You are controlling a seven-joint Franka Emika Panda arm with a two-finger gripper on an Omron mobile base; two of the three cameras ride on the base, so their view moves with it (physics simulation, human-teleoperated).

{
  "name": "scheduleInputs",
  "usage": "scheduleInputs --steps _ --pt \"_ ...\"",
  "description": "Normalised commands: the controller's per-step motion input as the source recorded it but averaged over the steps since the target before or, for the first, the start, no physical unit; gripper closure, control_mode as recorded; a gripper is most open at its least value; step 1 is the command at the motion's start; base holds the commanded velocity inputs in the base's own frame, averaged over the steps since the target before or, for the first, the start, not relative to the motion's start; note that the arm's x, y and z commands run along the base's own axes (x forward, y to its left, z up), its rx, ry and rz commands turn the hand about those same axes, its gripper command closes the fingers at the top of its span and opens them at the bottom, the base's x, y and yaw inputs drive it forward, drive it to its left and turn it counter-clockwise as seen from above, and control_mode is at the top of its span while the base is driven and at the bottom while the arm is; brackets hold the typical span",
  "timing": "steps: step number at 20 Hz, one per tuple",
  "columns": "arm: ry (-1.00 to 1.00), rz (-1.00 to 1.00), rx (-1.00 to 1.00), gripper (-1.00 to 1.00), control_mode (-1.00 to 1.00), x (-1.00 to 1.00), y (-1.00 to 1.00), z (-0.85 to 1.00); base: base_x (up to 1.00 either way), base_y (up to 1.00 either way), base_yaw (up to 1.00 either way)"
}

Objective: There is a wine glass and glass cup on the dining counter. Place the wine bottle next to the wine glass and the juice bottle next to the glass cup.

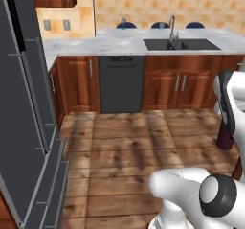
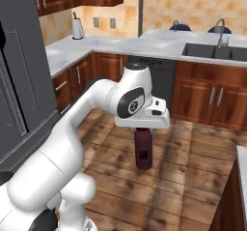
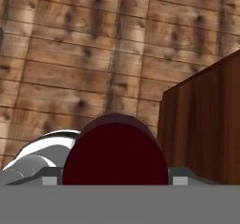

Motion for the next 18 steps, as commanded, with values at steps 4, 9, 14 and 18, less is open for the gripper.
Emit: scheduleInputs --steps 4,9,14,18 --pt "0.00 0.00 0.00 1.00 1.00 0.00 0.00 0.00 0.78 0.00 -0.09" --pt "0.00 0.00 0.00 1.00 1.00 0.00 0.00 0.00 0.73 0.00 -0.14" --pt "0.00 0.00 0.00 1.00 1.00 0.00 0.00 0.00 0.57 0.00 -0.34" --pt "0.00 0.00 0.00 1.00 1.00 0.00 0.00 0.00 0.47 0.00 -0.47"
